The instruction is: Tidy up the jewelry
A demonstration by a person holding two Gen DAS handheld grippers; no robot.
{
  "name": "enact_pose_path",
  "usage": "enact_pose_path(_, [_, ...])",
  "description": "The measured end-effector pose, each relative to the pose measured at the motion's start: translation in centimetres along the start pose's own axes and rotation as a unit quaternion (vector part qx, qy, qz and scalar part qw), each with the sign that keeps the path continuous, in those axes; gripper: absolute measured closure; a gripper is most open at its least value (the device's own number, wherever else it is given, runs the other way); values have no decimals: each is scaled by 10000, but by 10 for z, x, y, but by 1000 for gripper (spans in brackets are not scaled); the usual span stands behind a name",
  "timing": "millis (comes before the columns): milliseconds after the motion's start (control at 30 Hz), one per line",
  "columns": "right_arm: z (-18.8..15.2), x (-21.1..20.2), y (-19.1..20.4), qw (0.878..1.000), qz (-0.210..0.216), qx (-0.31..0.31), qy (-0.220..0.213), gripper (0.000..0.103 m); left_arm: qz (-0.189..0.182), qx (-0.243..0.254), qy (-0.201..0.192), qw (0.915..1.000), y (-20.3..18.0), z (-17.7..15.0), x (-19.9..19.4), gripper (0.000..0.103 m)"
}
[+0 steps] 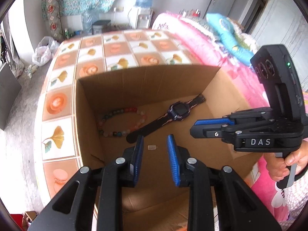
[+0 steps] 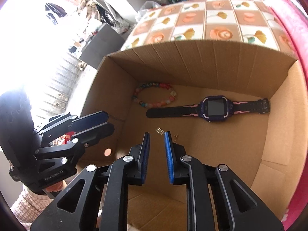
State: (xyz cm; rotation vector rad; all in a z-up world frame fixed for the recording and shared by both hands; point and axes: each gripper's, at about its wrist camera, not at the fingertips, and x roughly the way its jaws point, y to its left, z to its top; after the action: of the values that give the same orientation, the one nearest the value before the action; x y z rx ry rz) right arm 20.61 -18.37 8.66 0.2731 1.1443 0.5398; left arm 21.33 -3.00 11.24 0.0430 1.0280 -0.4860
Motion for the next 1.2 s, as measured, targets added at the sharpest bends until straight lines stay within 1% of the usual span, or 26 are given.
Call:
enact_pose_path(33, [-3, -8, 3, 9999, -6, -53, -126, 82, -36, 27, -165, 9999, -2, -3, -10, 74])
enact_pose_path(100, [-13, -27, 9, 9989, -44, -210, -420, 81, -112, 52, -469, 9988, -4, -10, -28, 71])
enact_pose_path(200, [-35, -58, 21, 9951, -94, -471, -867, 79, -255, 106, -855, 9960, -7, -27, -56, 66])
enact_pose_path(267, [-54, -77, 29, 9911, -107, -679, -1142, 78, -351, 197, -1093, 9932, -11, -43, -74, 61])
enact_pose_path(300, [-64, -85, 32, 9890, -90, -760, -1264, 78, -387, 245, -1182, 9919, -13, -52, -81, 60])
enact_pose_path(367, [-84, -97, 35, 9857, -12, -884, -1436, 77, -453, 314, -1288, 9901, -17, -66, -93, 52])
enact_pose_path(433, [-103, -104, 39, 9831, 41, -1018, -1524, 76, -532, 349, -1348, 9888, -20, -82, -102, 48])
enact_pose_path(467, [-113, -107, 41, 9816, 29, -1101, -1563, 76, -583, 362, -1362, 9883, -20, -89, -106, 45])
enact_pose_path(500, [-124, -108, 44, 9803, 14, -1189, -1579, 73, -642, 373, -1363, 9879, -22, -97, -108, 42])
enact_pose_path(533, [-133, -109, 47, 9797, 2, -1238, -1575, 69, -703, 401, -1350, 9875, -23, -104, -110, 39])
enact_pose_path(600, [-150, -104, 51, 9797, 45, -1272, -1546, 65, -744, 471, -1327, 9872, -28, -117, -112, 35])
enact_pose_path(633, [-158, -100, 52, 9808, 39, -1230, -1512, 60, -750, 517, -1290, 9875, -31, -124, -111, 32])
enact_pose_path(700, [-170, -89, 49, 9839, -45, -1080, -1421, 54, -745, 609, -1175, 9884, -38, -135, -106, 29])
enact_pose_path(767, [-179, -79, 45, 9868, -200, -916, -1319, 52, -702, 691, -1005, 9901, -46, -145, -96, 28])
enact_pose_path(800, [-182, -73, 40, 9881, -290, -813, -1274, 49, -715, 700, -918, 9907, -49, -149, -90, 27])
enact_pose_path(867, [-186, -61, 29, 9896, -627, -551, -1176, 44, -674, 694, -712, 9928, -55, -157, -76, 26])
enact_pose_path(900, [-186, -56, 23, 9887, -899, -426, -1122, 40, -580, 708, -626, 9938, -58, -160, -69, 26])
enact_pose_path(933, [-188, -51, 17, 9869, -1155, -330, -1073, 37, -441, 744, -539, 9948, -61, -164, -60, 26])
enact_pose_path(1000, [-187, -43, 6, 9804, -1711, -131, -969, 35, -201, 825, -353, 9958, -68, -171, -44, 26])
enact_pose_path(1067, [-187, -39, -6, 9751, -2036, 54, -881, 33, -13, 909, -185, 9957, -71, -176, -28, 26])
enact_pose_path(1133, [-192, -34, -23, 9701, -2281, 165, -813, 28, 167, 969, -49, 9951, -74, -181, -14, 26])
enact_pose_path(1200, [-189, -30, -29, 9635, -2556, 211, -762, 27, 283, 998, 67, 9946, -76, -185, -4, 26])
